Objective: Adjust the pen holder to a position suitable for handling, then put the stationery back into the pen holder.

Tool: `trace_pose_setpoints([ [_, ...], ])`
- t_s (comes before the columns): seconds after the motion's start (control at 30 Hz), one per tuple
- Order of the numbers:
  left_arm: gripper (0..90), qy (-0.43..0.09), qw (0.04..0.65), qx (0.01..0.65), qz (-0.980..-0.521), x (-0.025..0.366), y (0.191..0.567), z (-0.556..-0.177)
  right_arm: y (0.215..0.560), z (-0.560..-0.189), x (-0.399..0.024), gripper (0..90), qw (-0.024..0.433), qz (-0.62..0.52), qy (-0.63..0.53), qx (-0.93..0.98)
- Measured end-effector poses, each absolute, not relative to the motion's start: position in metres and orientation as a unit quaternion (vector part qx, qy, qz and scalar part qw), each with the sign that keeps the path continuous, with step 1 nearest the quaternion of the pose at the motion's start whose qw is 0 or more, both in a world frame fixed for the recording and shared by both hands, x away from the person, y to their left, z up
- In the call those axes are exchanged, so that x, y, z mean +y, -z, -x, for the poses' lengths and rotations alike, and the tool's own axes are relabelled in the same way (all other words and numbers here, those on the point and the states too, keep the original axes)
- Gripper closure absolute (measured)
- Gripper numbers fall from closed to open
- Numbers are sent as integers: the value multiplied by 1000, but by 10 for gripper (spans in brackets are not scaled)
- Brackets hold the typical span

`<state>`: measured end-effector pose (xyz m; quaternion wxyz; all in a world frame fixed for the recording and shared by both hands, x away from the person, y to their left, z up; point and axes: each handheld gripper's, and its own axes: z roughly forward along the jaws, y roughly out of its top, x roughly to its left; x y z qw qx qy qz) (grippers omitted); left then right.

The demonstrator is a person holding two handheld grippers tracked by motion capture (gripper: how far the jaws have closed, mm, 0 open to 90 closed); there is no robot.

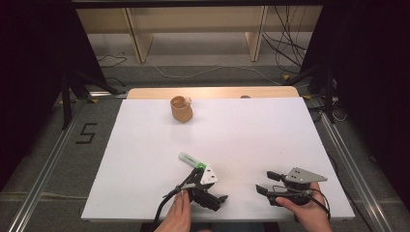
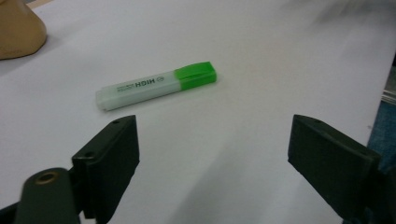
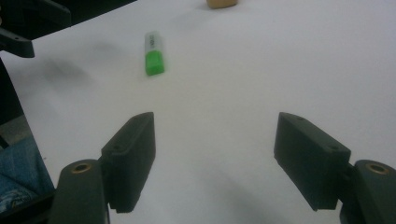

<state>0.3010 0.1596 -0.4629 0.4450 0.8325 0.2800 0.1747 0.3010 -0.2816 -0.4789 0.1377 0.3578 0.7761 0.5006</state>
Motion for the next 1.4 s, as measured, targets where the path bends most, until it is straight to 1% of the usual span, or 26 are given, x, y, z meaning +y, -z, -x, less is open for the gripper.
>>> trace_pose_setpoints([
  [0.47, 184, -178, 439, 284, -833, 171, 470, -312, 479, -306, -280, 296, 142, -362, -498, 775],
  [0.83, 192, -182, 438, 286, -833, 169, 470, -313, 479, -306, -280, 296, 145, -361, -497, 776],
  [0.97, 223, -184, 439, 290, -830, 168, 471, -315, 478, -305, -280, 295, 146, -361, -497, 775],
  [1.1, 317, -189, 446, 301, -821, 168, 470, -318, 479, -306, -281, 296, 146, -364, -494, 776],
  [1.13, 368, -191, 449, 308, -817, 168, 469, -319, 479, -306, -280, 296, 145, -365, -494, 776],
  [1.17, 453, -197, 450, 313, -813, 168, 468, -320, 479, -306, -280, 296, 144, -365, -493, 776],
  [1.2, 502, -197, 450, 319, -811, 168, 467, -320, 479, -306, -280, 296, 145, -363, -494, 776],
  [1.27, 634, -204, 447, 329, -807, 165, 463, -325, 479, -306, -280, 296, 144, -363, -494, 777],
  [1.3, 698, -198, 443, 335, -808, 164, 461, -328, 480, -307, -281, 296, 145, -361, -493, 778],
  [1.33, 751, -191, 438, 340, -810, 162, 460, -330, 480, -307, -281, 296, 145, -363, -492, 778],
  [1.4, 826, -187, 428, 344, -814, 158, 460, -335, 480, -306, -280, 296, 144, -361, -491, 779],
])
